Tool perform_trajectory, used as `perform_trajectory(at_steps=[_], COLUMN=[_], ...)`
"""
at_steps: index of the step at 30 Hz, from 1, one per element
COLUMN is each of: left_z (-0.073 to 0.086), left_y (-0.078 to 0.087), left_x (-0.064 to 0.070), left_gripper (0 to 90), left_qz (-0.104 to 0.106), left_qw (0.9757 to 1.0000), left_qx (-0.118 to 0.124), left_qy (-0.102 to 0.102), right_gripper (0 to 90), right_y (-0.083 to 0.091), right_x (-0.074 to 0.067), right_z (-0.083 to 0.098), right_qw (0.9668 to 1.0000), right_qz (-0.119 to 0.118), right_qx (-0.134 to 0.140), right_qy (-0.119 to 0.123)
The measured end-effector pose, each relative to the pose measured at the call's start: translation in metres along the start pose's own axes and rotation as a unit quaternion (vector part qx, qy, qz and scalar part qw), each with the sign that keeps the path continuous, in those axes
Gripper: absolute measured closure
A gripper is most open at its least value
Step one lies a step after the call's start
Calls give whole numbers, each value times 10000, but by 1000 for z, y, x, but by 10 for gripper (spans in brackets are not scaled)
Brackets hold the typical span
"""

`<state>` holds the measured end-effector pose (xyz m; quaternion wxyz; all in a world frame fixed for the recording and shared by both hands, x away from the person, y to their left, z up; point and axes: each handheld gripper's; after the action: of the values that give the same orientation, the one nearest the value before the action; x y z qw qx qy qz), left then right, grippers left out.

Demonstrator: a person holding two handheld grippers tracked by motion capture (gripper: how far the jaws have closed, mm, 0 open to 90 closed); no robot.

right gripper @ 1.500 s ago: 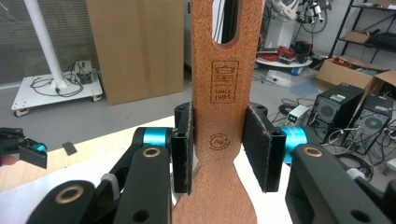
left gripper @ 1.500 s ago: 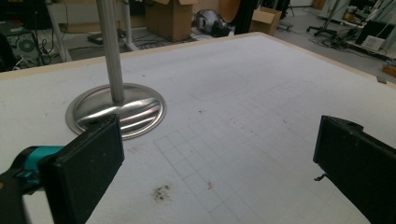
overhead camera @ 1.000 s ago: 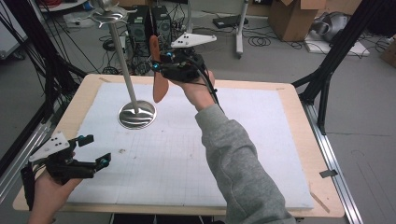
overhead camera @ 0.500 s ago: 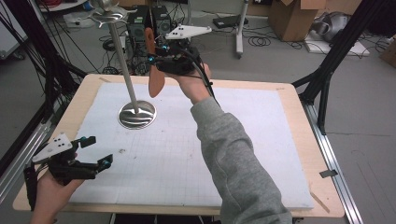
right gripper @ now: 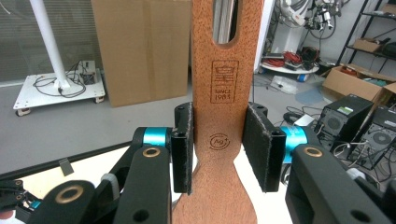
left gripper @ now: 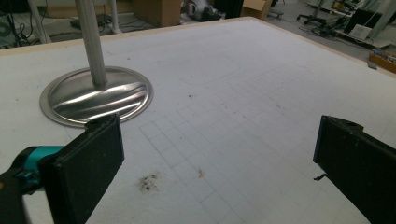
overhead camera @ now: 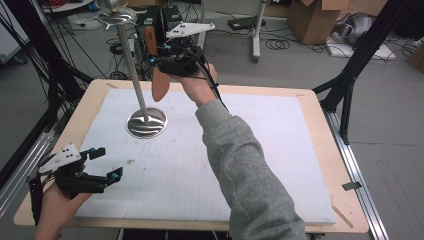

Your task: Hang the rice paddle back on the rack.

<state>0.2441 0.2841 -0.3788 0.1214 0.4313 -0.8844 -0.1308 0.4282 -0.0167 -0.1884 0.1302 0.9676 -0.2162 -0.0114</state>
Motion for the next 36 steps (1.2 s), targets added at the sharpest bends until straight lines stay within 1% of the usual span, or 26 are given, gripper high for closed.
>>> perform_trajectory(at_steps=[4,8,12,14,16,23,26,28,36], left_z=[-1,-1,-2,-2,-2,0,0,0,0], left_y=[2,4,5,5,5,4,3,4,4], left_x=[0,-2,-3,-3,-2,-4,-4,-5,-5], left_gripper=[22,22,22,22,22,22,22,22,22], left_qz=[-34,-90,-95,-81,-74,-128,-141,-149,-138], left_qw=[10000,9999,9999,9999,9999,9999,9999,9999,9999], left_qx=[79,87,100,102,131,75,83,86,84], left_qy=[15,12,24,68,64,1,26,20,27], right_gripper=[650,650,650,650,650,650,650,650,650], right_y=[-2,-4,-7,-8,-10,-17,-20,-22,-24], right_x=[0,0,0,1,2,3,2,1,1], right_z=[-3,-7,-9,-10,-12,-14,-14,-14,-17], right_qw=[10000,10000,10000,10000,10000,10000,9999,9999,9998], right_qz=[21,-7,-12,3,4,-1,29,26,106], right_qx=[15,39,22,18,19,54,112,160,144], right_qy=[0,-8,-2,8,-20,-15,-71,-29,-38])
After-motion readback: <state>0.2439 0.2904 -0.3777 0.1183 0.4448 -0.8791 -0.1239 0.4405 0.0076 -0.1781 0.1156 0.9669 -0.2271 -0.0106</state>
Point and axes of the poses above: each handheld gripper's, and its own axes: y roughly backward along the jaws, z roughly out of its underside, x roughly to its right, and after that the axes turned 6 degrees about -z, right-handed
